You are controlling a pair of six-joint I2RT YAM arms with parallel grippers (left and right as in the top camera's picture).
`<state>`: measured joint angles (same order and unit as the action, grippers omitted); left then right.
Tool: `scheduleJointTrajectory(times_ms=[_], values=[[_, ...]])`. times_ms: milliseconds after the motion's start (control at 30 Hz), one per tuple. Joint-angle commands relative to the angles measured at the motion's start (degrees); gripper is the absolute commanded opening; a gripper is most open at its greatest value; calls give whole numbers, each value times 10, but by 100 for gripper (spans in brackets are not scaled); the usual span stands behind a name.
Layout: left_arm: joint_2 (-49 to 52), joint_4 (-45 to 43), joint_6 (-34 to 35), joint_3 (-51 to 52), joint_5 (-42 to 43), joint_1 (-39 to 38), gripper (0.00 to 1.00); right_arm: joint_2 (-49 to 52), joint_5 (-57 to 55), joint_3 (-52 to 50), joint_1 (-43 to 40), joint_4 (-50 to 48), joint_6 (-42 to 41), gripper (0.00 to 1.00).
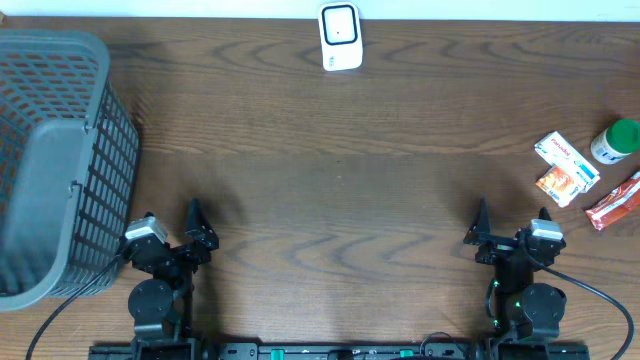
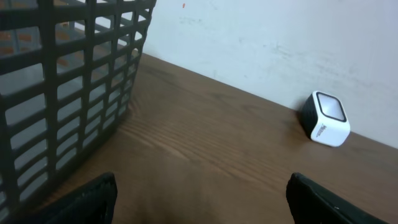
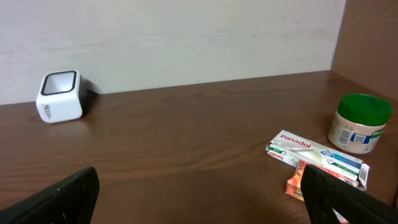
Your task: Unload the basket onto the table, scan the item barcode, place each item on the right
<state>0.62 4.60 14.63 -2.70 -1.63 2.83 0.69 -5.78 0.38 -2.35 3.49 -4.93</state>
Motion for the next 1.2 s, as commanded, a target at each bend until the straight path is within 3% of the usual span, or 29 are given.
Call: scheduleJointTrajectory(times_ms=[0, 1167], values=[[-5, 8, -31, 19, 2, -5, 87, -4, 2, -1, -3, 2, 7, 99], [-3, 7, -30, 19, 8, -13, 87, -4, 2, -1, -3, 2, 7, 99]])
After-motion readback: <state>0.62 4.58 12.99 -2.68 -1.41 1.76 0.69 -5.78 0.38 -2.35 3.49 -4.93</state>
